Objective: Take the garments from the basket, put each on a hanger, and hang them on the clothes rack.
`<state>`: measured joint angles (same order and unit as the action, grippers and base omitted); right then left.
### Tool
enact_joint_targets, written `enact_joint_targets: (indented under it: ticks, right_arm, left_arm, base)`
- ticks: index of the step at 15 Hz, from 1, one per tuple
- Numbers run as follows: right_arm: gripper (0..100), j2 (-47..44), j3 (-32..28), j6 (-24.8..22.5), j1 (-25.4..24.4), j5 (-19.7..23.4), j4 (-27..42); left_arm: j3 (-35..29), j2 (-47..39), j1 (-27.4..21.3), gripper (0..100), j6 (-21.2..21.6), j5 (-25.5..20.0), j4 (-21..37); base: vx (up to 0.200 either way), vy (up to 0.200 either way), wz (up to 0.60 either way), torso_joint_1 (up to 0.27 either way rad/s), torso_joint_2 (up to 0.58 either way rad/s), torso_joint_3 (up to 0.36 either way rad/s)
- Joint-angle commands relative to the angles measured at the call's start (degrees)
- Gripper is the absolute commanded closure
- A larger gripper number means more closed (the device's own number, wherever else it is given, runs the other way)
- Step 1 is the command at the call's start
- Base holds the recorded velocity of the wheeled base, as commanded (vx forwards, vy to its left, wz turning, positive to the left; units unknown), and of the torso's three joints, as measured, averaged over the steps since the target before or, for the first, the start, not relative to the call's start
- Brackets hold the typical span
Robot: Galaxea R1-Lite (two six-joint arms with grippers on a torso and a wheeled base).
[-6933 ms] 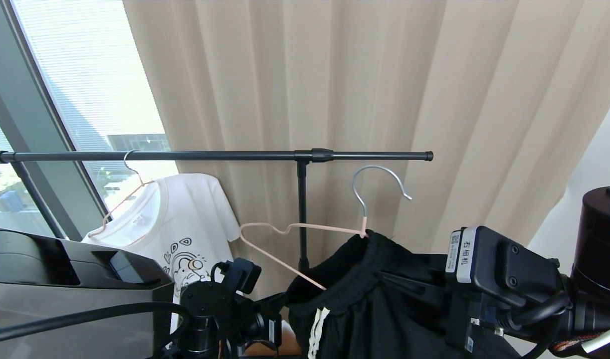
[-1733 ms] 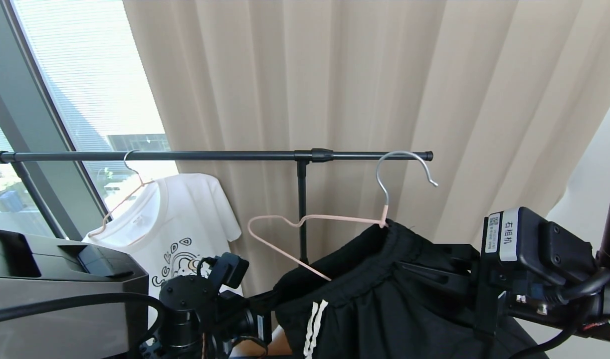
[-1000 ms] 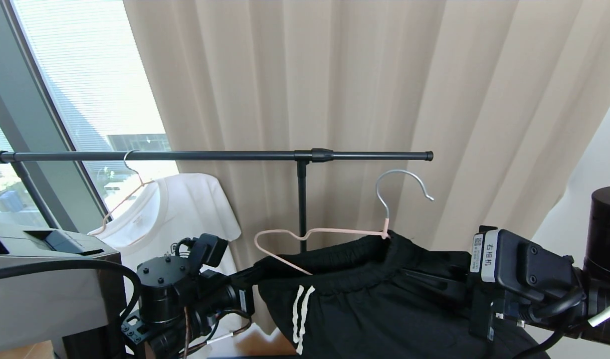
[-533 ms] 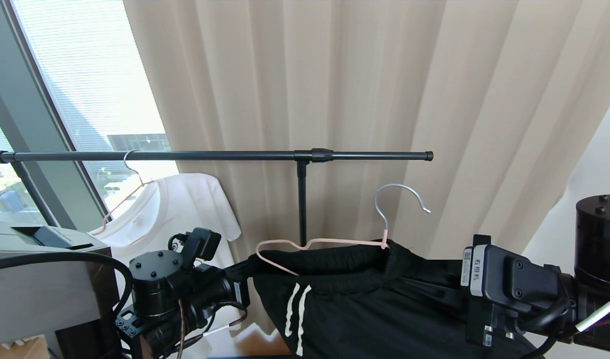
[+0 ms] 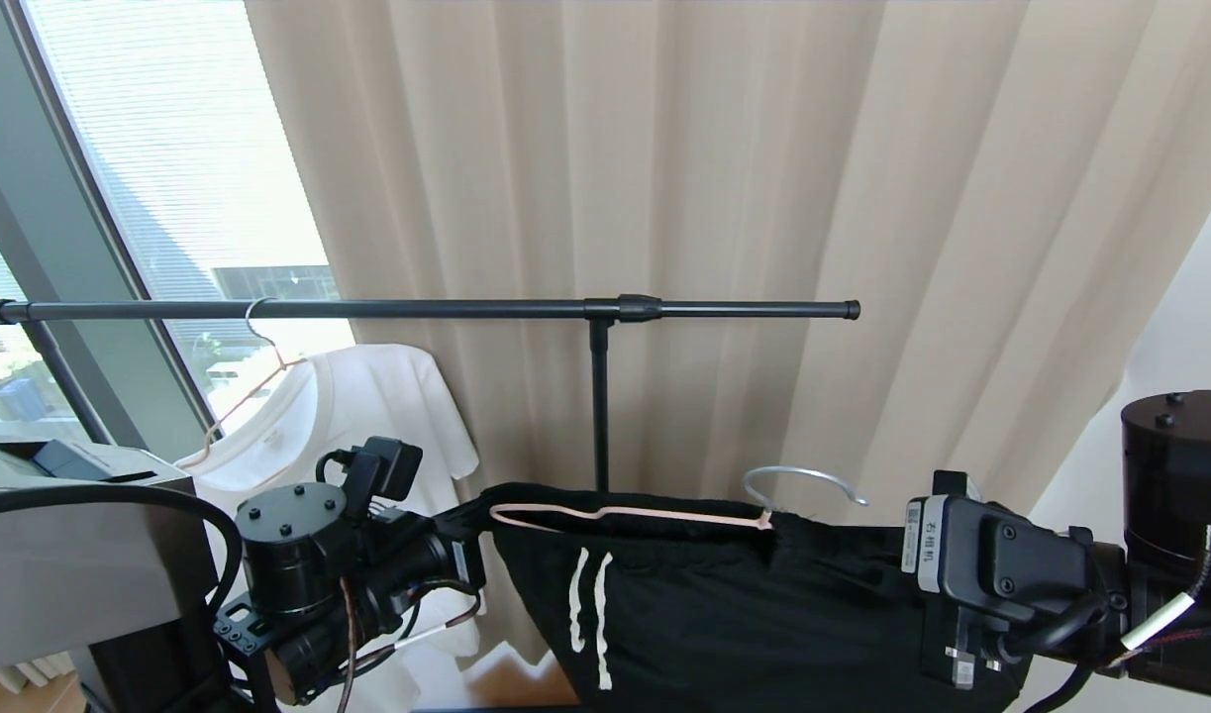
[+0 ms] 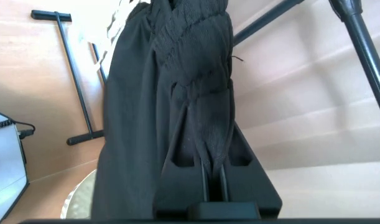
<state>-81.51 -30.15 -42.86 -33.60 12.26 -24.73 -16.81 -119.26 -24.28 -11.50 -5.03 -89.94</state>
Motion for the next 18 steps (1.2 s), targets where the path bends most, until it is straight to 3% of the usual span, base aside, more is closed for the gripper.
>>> enact_joint_targets:
  ticks: [1,11,18]
  right_arm:
    - [100,-0.2,0.2,0.0,-0.1,0.0,-0.1]
    - [100,-3.6,-0.5,-2.2,5.0,0.0,-0.4]
    - [100,-5.9,-1.6,-2.5,6.1,-1.5,-0.6]
  left_arm:
    - [-0.2,0.3,0.2,100,0.0,0.0,-0.1]
    - [0.5,2.5,1.0,100,0.3,-0.7,-0.1]
    - [1.7,7.0,0.5,100,4.4,-0.8,-0.1]
  base:
    - [0.000,0.000,0.00,0.000,0.00,0.000]
    - [0.000,0.000,0.00,0.000,0.00,0.000]
    - [0.000,0.000,0.00,0.000,0.00,0.000]
